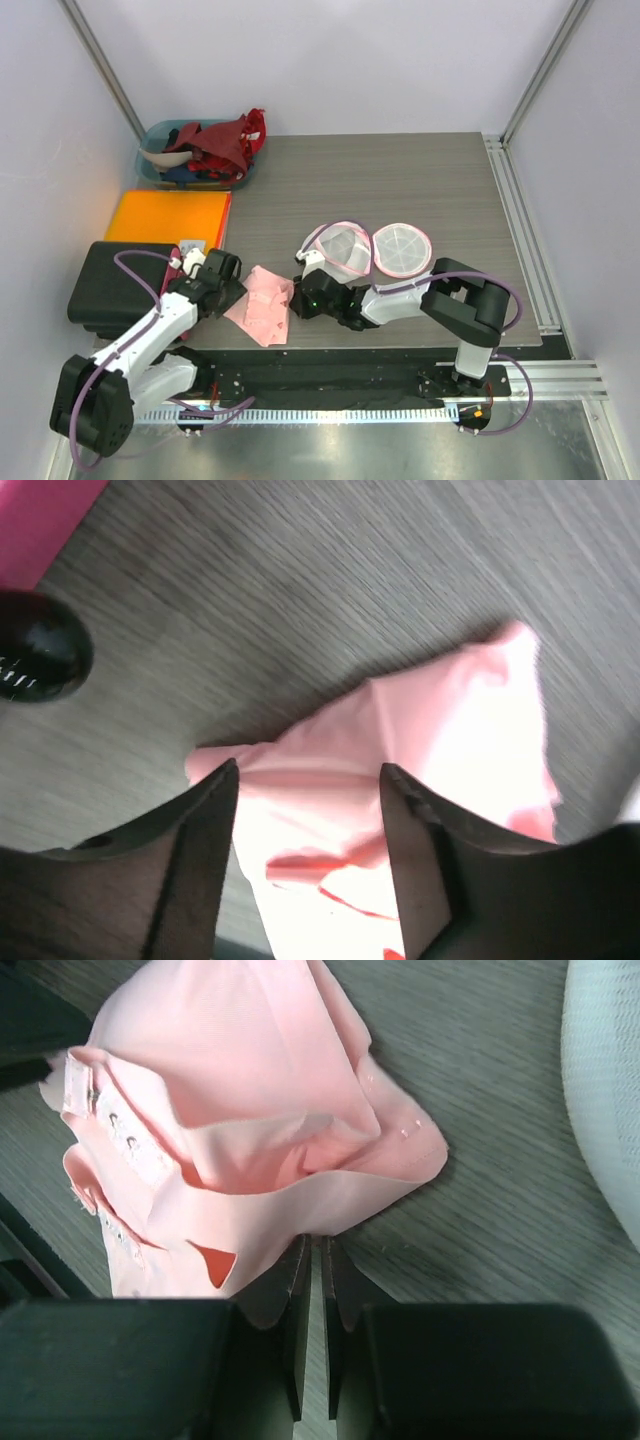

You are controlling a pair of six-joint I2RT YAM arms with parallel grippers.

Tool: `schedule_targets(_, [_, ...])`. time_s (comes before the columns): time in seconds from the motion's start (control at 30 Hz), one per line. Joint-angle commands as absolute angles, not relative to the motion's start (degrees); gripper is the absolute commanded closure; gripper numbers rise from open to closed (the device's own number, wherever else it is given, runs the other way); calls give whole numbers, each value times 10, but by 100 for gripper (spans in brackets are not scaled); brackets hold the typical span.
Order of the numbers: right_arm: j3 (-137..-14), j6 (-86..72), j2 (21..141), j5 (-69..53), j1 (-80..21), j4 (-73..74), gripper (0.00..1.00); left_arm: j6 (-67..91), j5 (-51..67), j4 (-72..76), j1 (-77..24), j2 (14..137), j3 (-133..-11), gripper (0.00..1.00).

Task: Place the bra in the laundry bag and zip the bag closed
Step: Adjust the bra at the center of the board.

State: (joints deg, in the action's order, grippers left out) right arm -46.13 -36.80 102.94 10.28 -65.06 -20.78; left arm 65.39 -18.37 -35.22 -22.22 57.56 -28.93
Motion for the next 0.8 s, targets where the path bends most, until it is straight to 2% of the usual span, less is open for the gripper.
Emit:
schedule_targets(0.0, [-461,-349,981,48,-653,-167,84,652,-207,-446,-223,527,-349,36])
schedule_targets(0.13, [-454,-351,941,29,-653,-139,81,610,-162,-458,-222,477,-366,33])
schedule_targets(0.43, [-435,-345,907,-67,-653,-128,64,559,-42,-418,-223,374,-325,35])
schedule_targets(0.47, [-432,-348,909,-76,-653,-141,60,562,-13,-410,-222,376,-320,35])
schedule_targets(0.57, [-426,-359,916,-93,-653,-163,56,564,-2,-405,-224,420,-312,39])
schedule_targets(0.77, [-410,-375,915,-98,-653,-192,55,582,-27,-421,-240,495,-315,43])
